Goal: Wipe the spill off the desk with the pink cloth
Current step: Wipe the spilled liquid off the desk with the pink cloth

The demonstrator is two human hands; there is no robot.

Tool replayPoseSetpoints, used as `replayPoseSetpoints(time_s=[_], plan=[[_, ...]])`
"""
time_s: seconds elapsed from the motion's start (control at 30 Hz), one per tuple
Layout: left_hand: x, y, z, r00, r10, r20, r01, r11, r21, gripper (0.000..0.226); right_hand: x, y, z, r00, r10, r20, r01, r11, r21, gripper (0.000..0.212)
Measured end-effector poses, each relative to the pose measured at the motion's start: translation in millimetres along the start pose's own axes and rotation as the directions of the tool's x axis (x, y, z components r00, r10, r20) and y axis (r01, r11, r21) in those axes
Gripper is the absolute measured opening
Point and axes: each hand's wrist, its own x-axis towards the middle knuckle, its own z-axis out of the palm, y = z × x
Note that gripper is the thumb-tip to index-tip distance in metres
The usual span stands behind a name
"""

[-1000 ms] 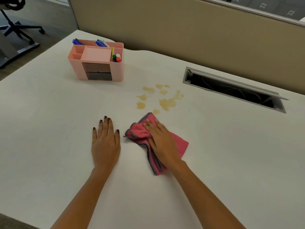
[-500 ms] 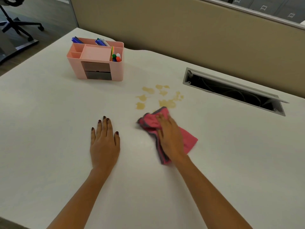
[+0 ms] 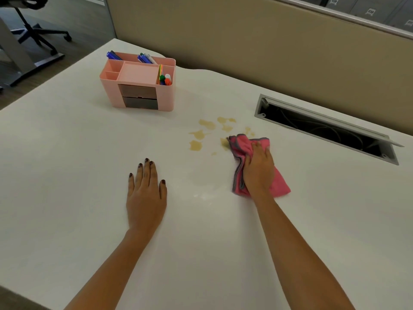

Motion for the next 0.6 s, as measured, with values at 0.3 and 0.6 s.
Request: replayPoseSetpoints(time_s=[0.3, 0.6], plan=[[1, 0, 0, 1.000, -0.002, -0.008, 0.002, 1.000, 0.001, 0.059, -63, -66, 26, 0.836, -0.512, 0.198, 0.518, 0.855, 0.024, 0.049], [0, -1, 3, 1.000, -0.006, -0.011, 0.006, 1.000, 0.005, 0.058, 3, -9, 11, 0.995, -0.094, 0.041, 0.096, 0.995, -0.026, 0.043]])
